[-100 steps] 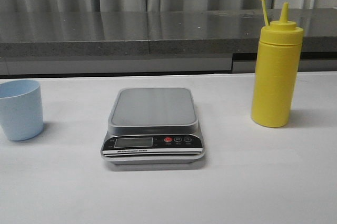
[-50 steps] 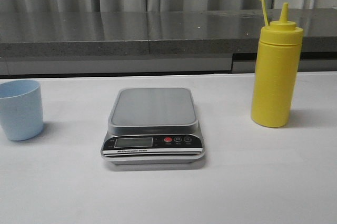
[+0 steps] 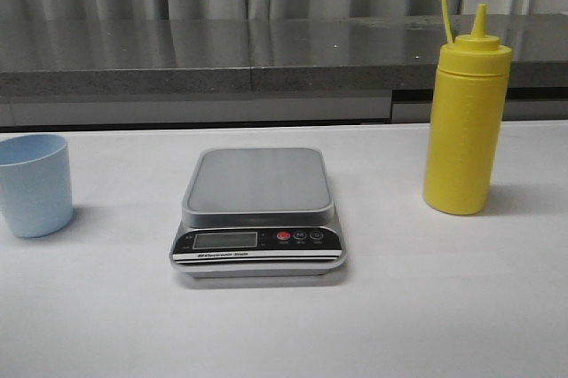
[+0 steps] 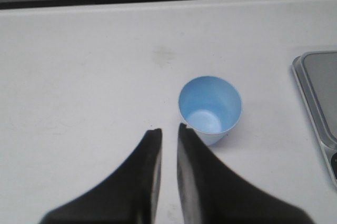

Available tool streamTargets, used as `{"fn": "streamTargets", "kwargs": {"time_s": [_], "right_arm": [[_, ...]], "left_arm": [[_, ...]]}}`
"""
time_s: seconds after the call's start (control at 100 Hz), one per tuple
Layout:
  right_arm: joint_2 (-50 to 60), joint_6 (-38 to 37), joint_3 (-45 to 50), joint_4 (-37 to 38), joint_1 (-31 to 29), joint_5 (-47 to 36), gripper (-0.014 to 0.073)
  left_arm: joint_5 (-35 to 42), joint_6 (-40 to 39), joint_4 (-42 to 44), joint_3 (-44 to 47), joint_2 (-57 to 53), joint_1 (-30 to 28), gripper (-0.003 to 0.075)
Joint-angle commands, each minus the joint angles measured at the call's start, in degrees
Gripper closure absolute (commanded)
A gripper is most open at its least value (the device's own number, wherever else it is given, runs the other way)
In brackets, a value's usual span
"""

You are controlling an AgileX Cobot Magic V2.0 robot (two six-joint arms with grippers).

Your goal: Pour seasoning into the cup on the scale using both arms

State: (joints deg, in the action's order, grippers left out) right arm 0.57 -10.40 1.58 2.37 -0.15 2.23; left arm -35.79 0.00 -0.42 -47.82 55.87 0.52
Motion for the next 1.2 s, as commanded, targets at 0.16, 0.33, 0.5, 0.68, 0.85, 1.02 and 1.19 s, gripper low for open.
{"fn": "streamTargets", "kwargs": {"time_s": [0.16, 0.33, 0.5, 0.68, 0.85, 1.02, 1.19], "right_arm": [[1.37, 0.56, -1.00, 0.17, -0.49, -4.03, 0.0662], [1.37, 0.56, -1.00, 0.17, -0.49, -4.03, 0.0662], [1.37, 0.56, -1.00, 0.17, -0.49, -4.03, 0.0662], [1.37, 0.56, -1.00, 0.17, -0.49, -4.03, 0.0662], [1.37, 0.56, -1.00, 0.17, -0.49, -4.03, 0.0662], [1.37, 0.56, -1.00, 0.17, -0.49, -4.03, 0.0662], [1.37, 0.56, -1.00, 0.17, -0.49, -4.03, 0.0662]], "left_arm": [[3.15, -0.62, -0.07, -7.04, 10.70, 0.00, 0.0163], [3.37, -0.62, -0.21, -9.61, 17.35, 0.00, 0.0156], [-1.99, -0.62, -1.13, -14.06, 24.76, 0.00, 0.0156], [-7.06, -0.62, -1.13, -19.86, 33.47, 0.00, 0.0156], [-7.75, -0.62, -1.29, -23.74, 39.66, 0.00, 0.0156], [-8.34, -0.62, -1.27, -26.16, 43.77, 0.00, 0.0156], [-7.98, -0.62, -1.27, -26.61, 46.12, 0.00, 0.0176]]}}
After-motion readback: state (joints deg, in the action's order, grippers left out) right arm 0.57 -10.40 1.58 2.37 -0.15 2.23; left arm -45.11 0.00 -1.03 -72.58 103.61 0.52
